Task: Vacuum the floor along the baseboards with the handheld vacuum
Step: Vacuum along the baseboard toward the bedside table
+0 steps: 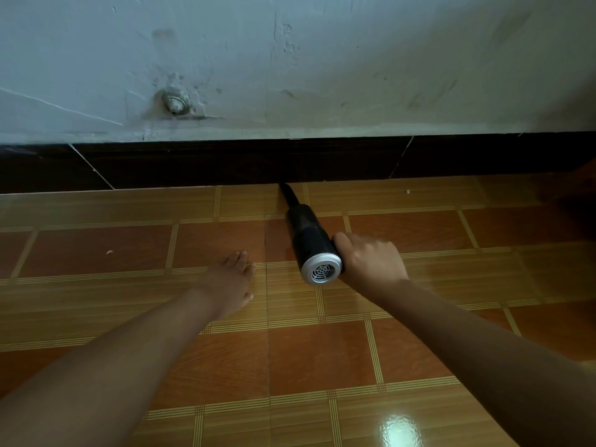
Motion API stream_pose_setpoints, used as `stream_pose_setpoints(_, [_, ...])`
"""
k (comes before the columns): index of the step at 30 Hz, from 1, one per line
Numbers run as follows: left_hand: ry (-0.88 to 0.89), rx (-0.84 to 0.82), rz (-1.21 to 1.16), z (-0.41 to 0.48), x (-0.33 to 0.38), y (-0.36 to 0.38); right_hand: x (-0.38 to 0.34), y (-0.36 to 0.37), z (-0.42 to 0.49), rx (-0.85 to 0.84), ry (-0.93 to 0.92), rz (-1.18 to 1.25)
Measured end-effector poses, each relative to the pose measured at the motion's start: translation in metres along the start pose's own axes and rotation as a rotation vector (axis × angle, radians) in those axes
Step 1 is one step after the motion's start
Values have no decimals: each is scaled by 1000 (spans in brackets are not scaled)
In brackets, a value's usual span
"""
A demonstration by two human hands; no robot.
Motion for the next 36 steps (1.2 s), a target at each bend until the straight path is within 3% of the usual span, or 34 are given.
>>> stream_pose_setpoints(16, [-3, -4, 45, -1, -1, 0, -26, 2, 14, 18, -64, 30])
stream_pose_setpoints(36, [-59, -34, 71, -1, 3, -3, 8, 1, -12, 5, -36, 2])
Point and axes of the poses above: each hand's wrist, its own z-axis towards the middle knuckle, its own y-axis out of the palm, x = y × z, the point moved 10 cm from there along z, towards the middle knuckle, and after that the axes turned 11 degrees about -z, right-handed, at the moved point
